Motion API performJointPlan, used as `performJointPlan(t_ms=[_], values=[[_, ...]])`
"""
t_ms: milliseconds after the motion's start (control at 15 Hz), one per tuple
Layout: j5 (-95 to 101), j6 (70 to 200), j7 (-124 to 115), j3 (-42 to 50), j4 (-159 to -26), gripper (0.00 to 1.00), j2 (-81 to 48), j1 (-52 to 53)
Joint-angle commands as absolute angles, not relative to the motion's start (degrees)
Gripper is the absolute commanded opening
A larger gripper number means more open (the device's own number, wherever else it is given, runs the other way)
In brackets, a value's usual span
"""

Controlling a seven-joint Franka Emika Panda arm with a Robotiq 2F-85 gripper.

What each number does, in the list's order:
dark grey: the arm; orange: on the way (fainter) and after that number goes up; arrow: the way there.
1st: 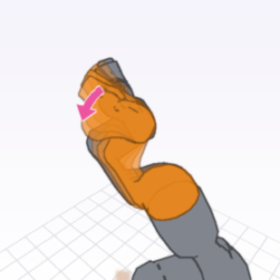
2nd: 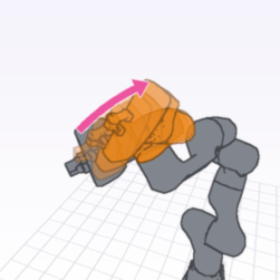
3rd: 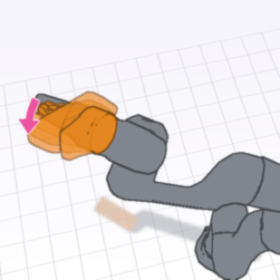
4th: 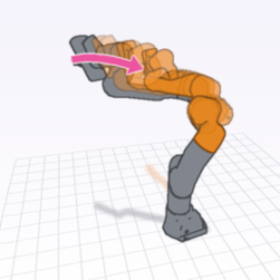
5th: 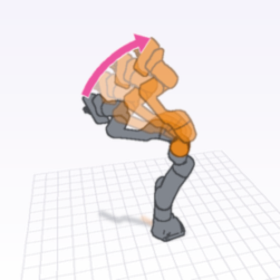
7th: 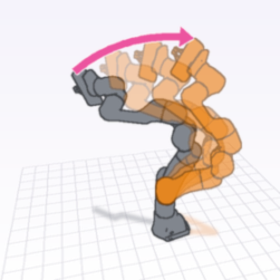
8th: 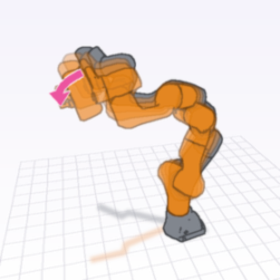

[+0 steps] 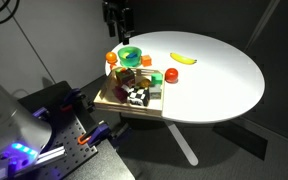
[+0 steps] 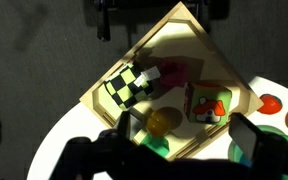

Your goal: Put the soft orange block on the tray

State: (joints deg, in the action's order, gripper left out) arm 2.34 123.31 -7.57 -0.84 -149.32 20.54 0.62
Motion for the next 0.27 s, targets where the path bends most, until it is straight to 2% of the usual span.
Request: performJointPlan(t_ms=[0,200], values=[[2.36,122.31,-7.41,-1.28,-149.26,1.00,20.97,0.13],[2.40,121.57,-7.41,-1.33,-149.26,1.00,21.46,0.08]])
